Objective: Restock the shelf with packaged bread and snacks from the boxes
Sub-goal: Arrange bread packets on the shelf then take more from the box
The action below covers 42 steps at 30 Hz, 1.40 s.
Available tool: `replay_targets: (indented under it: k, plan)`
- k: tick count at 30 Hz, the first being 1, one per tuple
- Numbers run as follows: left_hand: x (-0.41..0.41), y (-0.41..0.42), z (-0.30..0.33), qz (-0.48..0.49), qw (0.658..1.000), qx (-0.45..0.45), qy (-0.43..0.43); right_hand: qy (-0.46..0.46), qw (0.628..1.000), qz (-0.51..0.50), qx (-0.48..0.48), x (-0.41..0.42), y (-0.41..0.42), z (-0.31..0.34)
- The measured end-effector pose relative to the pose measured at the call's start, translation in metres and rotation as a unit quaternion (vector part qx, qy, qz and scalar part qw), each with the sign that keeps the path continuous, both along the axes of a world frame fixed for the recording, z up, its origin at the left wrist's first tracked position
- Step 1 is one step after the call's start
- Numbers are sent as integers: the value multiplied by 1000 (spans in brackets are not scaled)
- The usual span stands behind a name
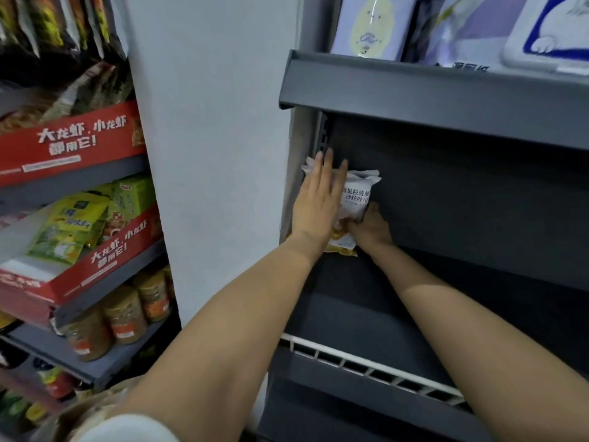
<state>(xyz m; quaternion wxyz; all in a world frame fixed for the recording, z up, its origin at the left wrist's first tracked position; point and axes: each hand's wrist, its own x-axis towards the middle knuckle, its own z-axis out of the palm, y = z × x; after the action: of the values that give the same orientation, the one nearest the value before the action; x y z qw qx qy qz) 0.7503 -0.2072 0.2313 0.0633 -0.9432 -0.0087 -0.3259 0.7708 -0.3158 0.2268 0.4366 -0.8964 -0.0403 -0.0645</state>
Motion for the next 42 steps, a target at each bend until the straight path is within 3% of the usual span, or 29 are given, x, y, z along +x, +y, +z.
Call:
replay_targets:
  k: [3,8,13,15,19,23,29,36,42]
  plan:
    - [4,8,2,-40,990,-58,126,1,999,7,-51,-3,5,0]
    - [-13,15,10,-67,987,-65,130,28,996,42,-76,-13,2,8]
    - [-63,7,24,-105,977,-157,103,-98,988,55,-109,-68,-3,23]
    - [-90,4,29,-69,980,-147,115,-129,975,103,-149,-97,-6,29]
    - [-160,7,23,30,993,-35,109,-180,949,176,-188,-162,-6,31]
    - [-250,17,-4,99,982,-116,114,-170,932,259,-190,-239,3,19]
    - [-412,47,-64,215,938,-218,165,-124,891,394,-191,-358,39,-39]
    - [-601,98,-169,353,842,-363,185,3,809,535,-242,-502,111,-147]
    - [-728,137,-248,438,765,-381,280,109,752,578,-299,-599,166,-235]
